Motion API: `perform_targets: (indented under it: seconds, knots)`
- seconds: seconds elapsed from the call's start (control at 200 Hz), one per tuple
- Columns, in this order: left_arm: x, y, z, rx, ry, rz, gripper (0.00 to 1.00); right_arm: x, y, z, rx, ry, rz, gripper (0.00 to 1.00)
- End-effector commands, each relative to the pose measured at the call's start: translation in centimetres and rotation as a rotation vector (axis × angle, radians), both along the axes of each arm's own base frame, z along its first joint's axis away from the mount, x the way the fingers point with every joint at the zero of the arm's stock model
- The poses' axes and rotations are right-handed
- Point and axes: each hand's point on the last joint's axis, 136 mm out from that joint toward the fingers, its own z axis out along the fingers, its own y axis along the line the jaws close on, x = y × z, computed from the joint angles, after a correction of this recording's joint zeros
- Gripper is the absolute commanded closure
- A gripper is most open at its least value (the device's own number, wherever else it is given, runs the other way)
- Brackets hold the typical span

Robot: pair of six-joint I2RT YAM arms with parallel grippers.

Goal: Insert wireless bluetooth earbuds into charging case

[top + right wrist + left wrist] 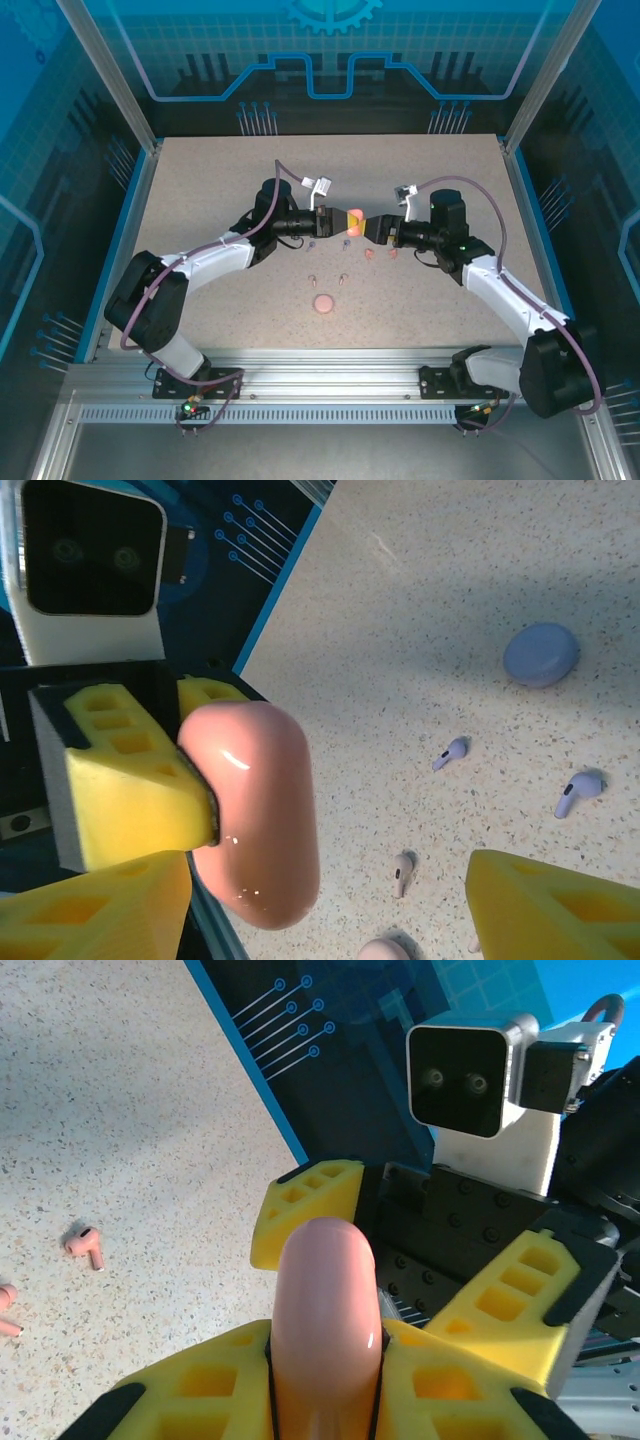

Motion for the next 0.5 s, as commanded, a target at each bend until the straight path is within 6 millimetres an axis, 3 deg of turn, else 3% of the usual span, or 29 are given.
perform_targets:
  seconds: [0.0,0.34,0.495]
  knots:
    - [0.1,-0.3,1.0,-0.010,-0.036,-0.037,1.00,0.5,0.1,-0.1,-0.028,0.001,-0.008,0.30]
    - [-0.3,-0.1,1.2,-0.012,-0.043,-0.049,1.00,2.1,-2.6,-2.7,-0.045,0.099,-0.135,0.38]
    - [-0.3,-0.1,1.1,-0.009,-0.047,-0.049,1.00,2.0,-3.2,-2.9,-0.029,0.115,-0.150,0.38]
